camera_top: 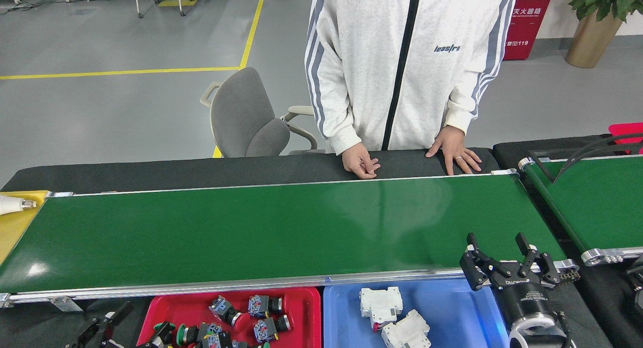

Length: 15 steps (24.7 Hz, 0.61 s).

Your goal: Pick switch part from conveyor to tray

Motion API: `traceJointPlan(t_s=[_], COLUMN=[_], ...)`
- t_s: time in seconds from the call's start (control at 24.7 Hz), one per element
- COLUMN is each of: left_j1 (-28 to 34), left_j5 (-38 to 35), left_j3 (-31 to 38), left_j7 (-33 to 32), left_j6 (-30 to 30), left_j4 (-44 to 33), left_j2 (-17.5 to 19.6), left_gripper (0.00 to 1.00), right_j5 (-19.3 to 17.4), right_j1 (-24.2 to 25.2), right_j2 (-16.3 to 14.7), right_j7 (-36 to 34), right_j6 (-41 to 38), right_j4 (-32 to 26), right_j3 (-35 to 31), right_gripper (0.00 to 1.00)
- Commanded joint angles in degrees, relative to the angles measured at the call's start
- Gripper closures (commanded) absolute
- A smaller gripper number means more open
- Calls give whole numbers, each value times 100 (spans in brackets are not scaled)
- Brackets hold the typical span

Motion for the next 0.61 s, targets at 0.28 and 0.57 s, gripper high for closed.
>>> traceJointPlan(t_s=[0.28, 0.57], left_j1=[-237, -237], left_j5=[14, 31], left_j3=[370, 520], left_j7=[364, 364], left_j6=[1137, 1137], left_j4=[234, 199], left_j2=[79, 79], left_gripper=[0, 0], right_j5=[-2, -2], right_j1=[147, 199], right_j2=[-90, -37], right_j7=[-37, -11], right_j6=[-142, -142], right_j4=[-230, -318], right_j3=[-19, -10], right_gripper=[0, 0])
